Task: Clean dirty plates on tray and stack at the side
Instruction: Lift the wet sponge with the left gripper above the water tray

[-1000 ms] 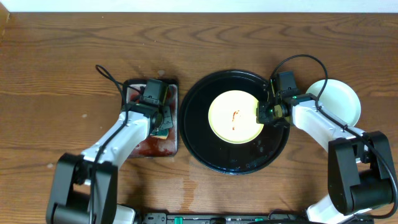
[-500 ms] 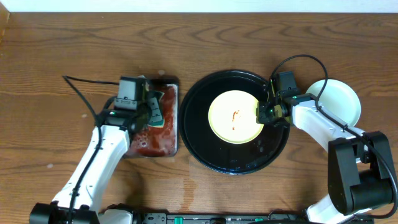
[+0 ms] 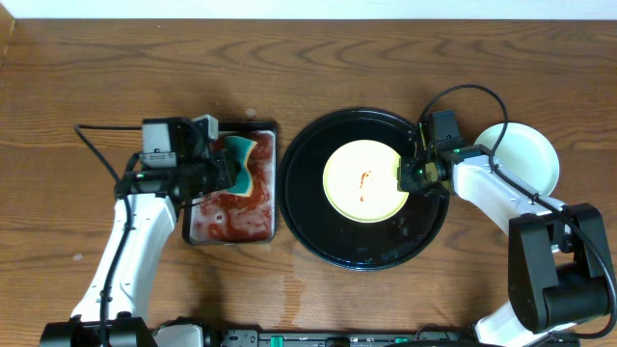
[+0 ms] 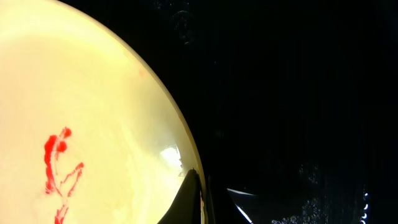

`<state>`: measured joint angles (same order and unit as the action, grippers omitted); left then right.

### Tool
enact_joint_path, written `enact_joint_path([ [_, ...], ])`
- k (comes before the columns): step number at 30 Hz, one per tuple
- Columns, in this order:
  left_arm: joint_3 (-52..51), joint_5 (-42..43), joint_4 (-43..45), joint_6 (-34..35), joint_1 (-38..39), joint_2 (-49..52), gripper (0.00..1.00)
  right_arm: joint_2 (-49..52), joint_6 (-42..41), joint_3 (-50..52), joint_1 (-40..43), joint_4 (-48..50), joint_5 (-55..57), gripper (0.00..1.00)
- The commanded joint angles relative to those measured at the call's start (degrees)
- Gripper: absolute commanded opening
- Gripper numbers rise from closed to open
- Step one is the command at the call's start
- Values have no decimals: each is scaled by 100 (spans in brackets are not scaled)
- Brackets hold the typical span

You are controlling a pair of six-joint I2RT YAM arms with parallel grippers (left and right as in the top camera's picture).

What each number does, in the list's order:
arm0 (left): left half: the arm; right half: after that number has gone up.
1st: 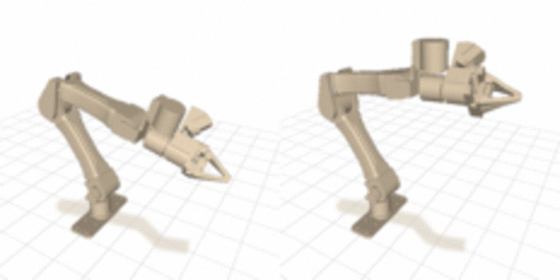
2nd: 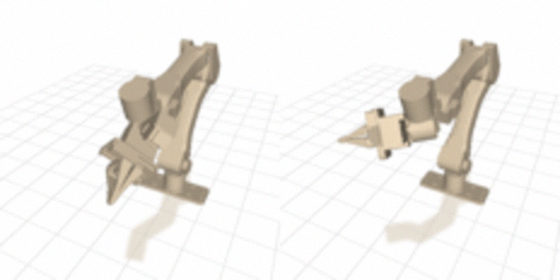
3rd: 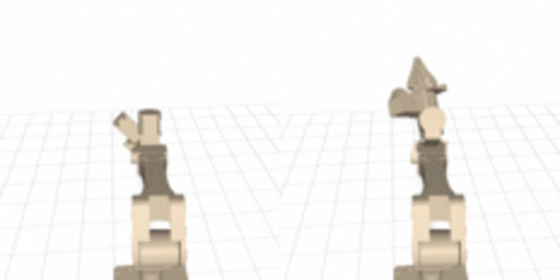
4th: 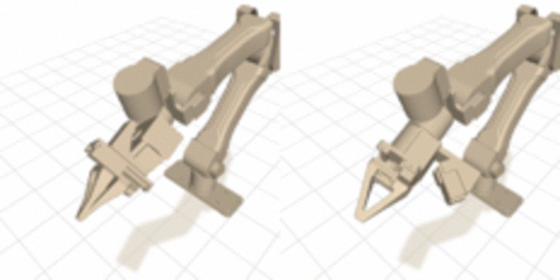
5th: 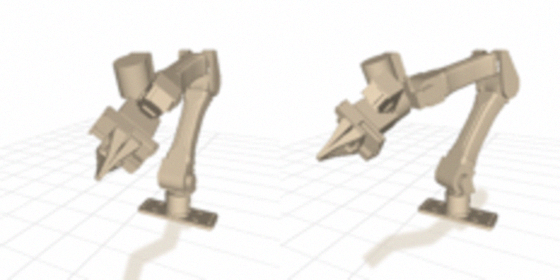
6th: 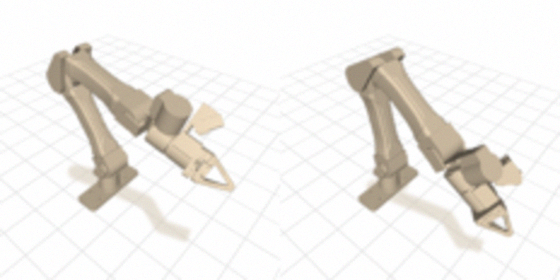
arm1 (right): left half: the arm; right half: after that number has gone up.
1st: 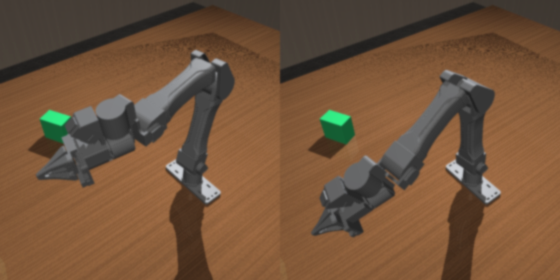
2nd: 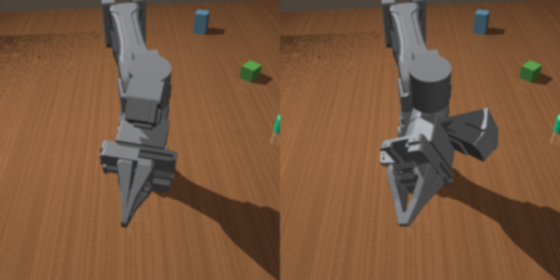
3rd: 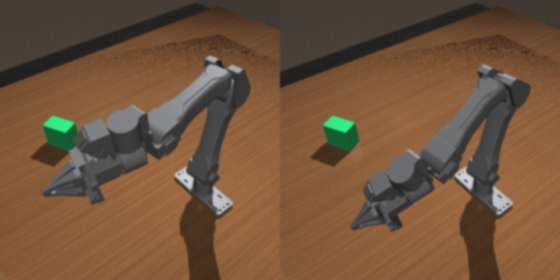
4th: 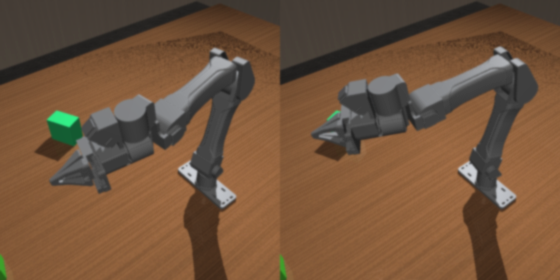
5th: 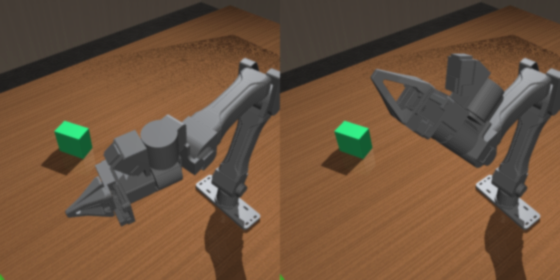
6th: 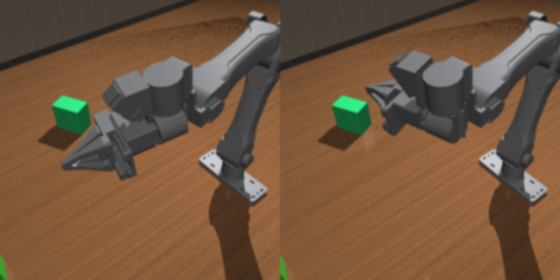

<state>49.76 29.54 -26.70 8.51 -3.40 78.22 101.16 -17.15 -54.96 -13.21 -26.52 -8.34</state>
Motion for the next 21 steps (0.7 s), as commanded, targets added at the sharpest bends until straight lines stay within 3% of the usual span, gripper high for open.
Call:
enact_joint_path([
  [1,-68,505,61,-487,-264,-74,7,20,7,114,-39,-66,-7,1],
  [6,-68,1082,221,-487,-503,-76,7,20,7,114,-39,-70,-7,1],
  [13,-92,1093,-345,-485,-544,-79,7,20,7,114,-39,-105,-7,1],
  [21,-592,1097,-343,-439,-785,-387,7,20,7,114,-39,-105,-4,1],
])
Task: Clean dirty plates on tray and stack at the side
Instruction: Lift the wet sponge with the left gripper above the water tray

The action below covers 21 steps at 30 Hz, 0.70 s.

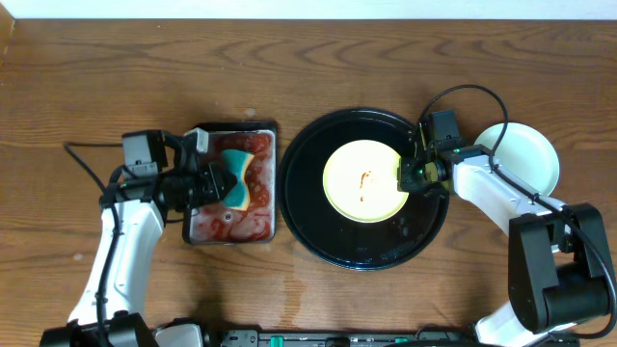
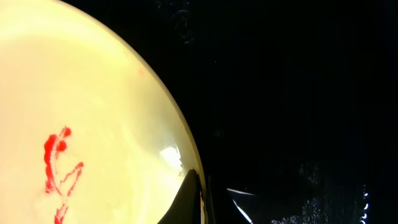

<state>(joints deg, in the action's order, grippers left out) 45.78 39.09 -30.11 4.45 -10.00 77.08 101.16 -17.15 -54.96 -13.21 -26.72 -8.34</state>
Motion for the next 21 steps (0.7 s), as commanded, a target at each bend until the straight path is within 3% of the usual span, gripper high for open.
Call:
enact_joint_path([
  [1,-297,142,35,-13,-168,-376,7,20,7,114,-39,-83,-4,1],
  [12,-933,142,678,57,-225,-1611,7,20,4,114,-39,-74,9,1],
  [21,-935,72,1692,378,-219,-1436,8,20,4,114,-39,-72,57,1],
])
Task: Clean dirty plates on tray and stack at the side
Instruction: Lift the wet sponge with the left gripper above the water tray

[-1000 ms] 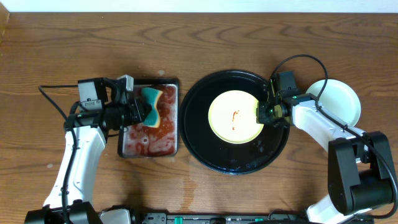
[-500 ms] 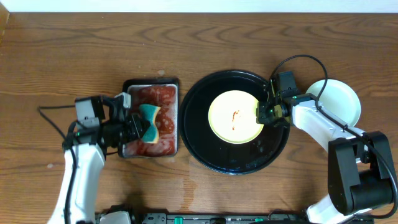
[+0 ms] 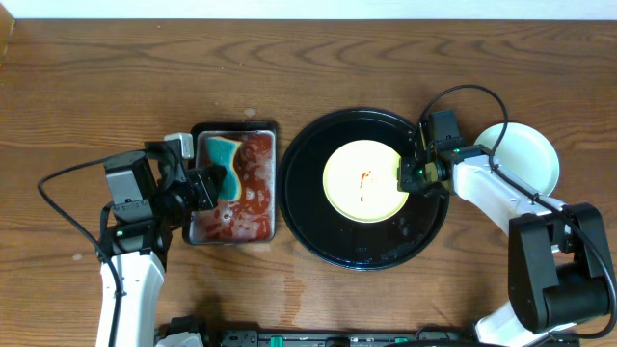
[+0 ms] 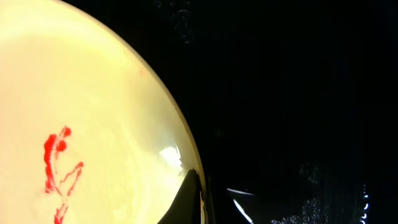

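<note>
A pale yellow plate (image 3: 359,183) with a red smear (image 4: 59,165) lies in the middle of the round black tray (image 3: 318,217). My right gripper (image 3: 405,177) is shut on the plate's right rim. In the right wrist view (image 4: 200,182) one dark finger lies on top of the rim and the other sits under it. My left gripper (image 3: 212,181) is shut on a teal and yellow sponge (image 3: 224,152). It holds the sponge in the upper left part of a rectangular basin of reddish water (image 3: 253,207).
A clean white plate (image 3: 528,159) rests on the wooden table to the right of the black tray, beside my right arm. The basin stands just left of the tray. Water drops glisten on the tray's black floor (image 4: 311,180).
My left arm has drawn back to the left and nearer the front. The sponge has shifted with it from the basin's middle to its upper left. Right gripper and plate are unchanged.
The sponge was first held at the basin's upper right, then in the basin's middle, and now sits at its upper left, always in my left gripper. My right gripper has stayed shut on the yellow plate's rim, and the red smear is unchanged.
</note>
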`<state>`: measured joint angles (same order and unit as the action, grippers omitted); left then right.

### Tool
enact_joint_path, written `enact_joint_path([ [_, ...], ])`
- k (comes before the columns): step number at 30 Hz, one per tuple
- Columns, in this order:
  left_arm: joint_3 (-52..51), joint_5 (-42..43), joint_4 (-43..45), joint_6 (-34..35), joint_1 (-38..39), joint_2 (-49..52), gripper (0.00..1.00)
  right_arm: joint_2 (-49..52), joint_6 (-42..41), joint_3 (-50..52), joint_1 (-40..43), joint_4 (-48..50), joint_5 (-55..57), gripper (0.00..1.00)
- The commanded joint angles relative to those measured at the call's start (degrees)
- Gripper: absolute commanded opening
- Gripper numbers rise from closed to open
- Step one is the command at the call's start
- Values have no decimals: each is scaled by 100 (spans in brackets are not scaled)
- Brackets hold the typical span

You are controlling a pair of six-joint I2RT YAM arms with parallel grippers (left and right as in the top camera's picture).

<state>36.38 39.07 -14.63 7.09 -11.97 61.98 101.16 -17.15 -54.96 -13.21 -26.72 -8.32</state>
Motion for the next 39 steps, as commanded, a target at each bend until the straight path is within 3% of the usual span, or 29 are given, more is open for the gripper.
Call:
enact_joint_path([
  [1,4,76,216,114,-22,125,7,20,4,114,-39,-72,55,1],
  [9,4,105,699,358,-17,319,7,20,4,114,-39,-76,55,1],
  [18,4,807,1368,466,-17,317,7,20,4,114,-39,-66,57,1],
  [39,4,850,1412,660,-17,313,7,20,4,114,-39,-28,55,1],
])
